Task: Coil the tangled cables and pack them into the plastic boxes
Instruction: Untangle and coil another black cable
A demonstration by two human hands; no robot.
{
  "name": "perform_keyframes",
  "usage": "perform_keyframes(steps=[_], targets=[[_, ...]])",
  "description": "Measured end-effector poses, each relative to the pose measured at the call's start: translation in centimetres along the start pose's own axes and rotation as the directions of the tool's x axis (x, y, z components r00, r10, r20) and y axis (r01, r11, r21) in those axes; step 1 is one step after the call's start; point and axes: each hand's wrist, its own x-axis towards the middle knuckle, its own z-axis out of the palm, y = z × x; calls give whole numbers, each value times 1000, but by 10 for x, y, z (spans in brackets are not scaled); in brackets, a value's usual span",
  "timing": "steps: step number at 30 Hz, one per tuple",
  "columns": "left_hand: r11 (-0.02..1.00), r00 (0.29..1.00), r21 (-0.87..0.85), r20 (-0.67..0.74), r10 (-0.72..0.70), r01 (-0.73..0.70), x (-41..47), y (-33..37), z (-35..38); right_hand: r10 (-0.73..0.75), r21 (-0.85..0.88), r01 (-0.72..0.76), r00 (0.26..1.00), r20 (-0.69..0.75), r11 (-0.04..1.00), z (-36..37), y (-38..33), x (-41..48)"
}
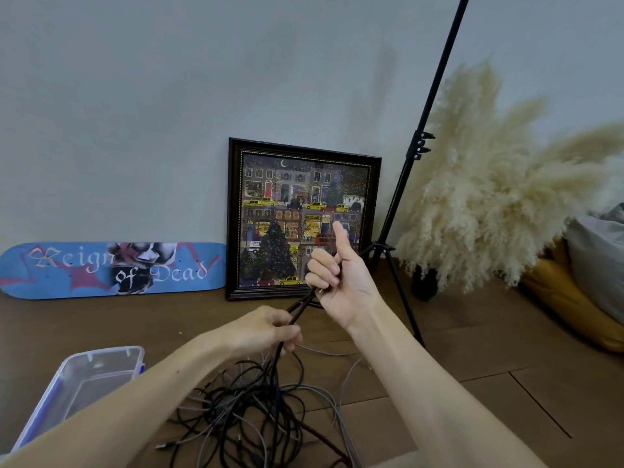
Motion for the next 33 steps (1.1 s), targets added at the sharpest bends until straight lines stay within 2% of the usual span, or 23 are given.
perform_keyframes(steps=[2, 6, 8, 10, 14, 19, 21, 24, 26, 28, 29, 31, 33], targets=[[999, 1000, 32, -9, -21, 21, -3, 4, 2, -69, -41, 67, 996, -53, 997, -1, 1, 3], [999, 996, 28, 85, 29, -32, -6, 5, 1, -195, -153, 166, 961, -197, 974, -9, 0, 14], [997, 998, 68, 62, 31, -36, -6, 6, -1, -257, -244, 196, 933, -251, 950, -14, -2, 18], [982, 999, 184, -9, 41, -39, -6, 8, -3, -310, -364, 204, 915, -259, 909, -18, -3, 20], [943, 990, 326, -88, 107, -73, -5, 15, 0, -410, -572, 261, 900, -146, 778, -18, 2, 23], [892, 971, 431, -126, 205, -132, -9, 23, 9, -480, -800, 346, 874, 84, 491, -12, 12, 21], [873, 962, 473, -160, 220, -121, -9, 21, 8, -460, -885, 319, 877, 140, 340, -15, 18, 23], [842, 947, 523, -186, 261, -130, -10, 23, 6, -387, -977, 205, 906, 170, 53, -13, 26, 20], [806, 934, 568, -173, 313, -165, -13, 28, 2, -319, -974, 148, 927, 198, -173, -11, 29, 17], [792, 922, 579, -169, 347, -192, -18, 32, -6, -185, -941, 87, 971, 154, -327, -7, 28, 15], [795, 921, 572, -166, 353, -202, -21, 32, -11, -126, -944, 56, 987, 101, -325, -4, 28, 13], [795, 919, 568, -157, 360, -214, -24, 29, -18, 24, -980, -30, 999, -36, -197, -1, 29, 9], [803, 925, 555, -147, 351, -216, -26, 23, -21, 130, -990, -74, 988, -90, -119, 1, 28, 6]])
